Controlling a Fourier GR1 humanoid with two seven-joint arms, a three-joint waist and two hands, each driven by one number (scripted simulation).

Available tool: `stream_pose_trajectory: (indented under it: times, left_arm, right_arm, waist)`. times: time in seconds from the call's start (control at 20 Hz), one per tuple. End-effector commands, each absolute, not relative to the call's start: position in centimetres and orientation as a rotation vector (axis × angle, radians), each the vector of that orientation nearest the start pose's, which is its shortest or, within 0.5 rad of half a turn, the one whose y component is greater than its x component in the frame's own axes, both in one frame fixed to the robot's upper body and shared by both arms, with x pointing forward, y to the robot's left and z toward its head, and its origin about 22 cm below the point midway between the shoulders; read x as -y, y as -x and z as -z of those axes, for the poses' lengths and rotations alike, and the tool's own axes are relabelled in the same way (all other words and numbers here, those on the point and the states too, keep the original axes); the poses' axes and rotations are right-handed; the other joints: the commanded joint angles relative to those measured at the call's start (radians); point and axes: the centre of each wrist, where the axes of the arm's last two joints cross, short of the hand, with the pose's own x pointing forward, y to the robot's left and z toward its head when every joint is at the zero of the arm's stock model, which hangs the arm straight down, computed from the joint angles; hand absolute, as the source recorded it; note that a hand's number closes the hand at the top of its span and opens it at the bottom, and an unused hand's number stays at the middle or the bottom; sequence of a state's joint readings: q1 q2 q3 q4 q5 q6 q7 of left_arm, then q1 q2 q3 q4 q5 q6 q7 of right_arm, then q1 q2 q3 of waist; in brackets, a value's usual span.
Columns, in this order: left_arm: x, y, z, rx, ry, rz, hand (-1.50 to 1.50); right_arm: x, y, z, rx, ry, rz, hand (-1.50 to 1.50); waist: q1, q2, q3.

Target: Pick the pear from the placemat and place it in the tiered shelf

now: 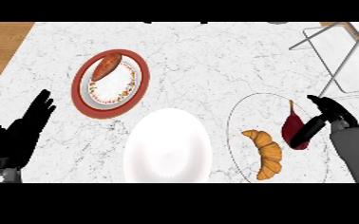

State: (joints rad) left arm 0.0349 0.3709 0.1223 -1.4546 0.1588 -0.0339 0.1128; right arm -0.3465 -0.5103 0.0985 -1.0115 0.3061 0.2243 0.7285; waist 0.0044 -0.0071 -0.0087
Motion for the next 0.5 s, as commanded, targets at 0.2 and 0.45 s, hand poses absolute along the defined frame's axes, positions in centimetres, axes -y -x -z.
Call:
stream_pose_trajectory:
  times: [0.2, 0.45]
  left_arm:
    - [-33.1, -23.6, 0.5, 1.334, -0.268, 0.057, 0.0]
    - [-35.1, -22.7, -0.1, 1.338, -0.259, 0.059, 0.0]
  right_arm:
    - [33.7, -30.0, 2.0, 0.477, 0.6, -0.572, 1.5]
    - [33.0, -30.5, 2.5, 0.511, 0.671, -0.632, 1.5]
  waist:
    - [-0.006, 0.007, 0.009]
    - [0.003, 0.008, 0.009]
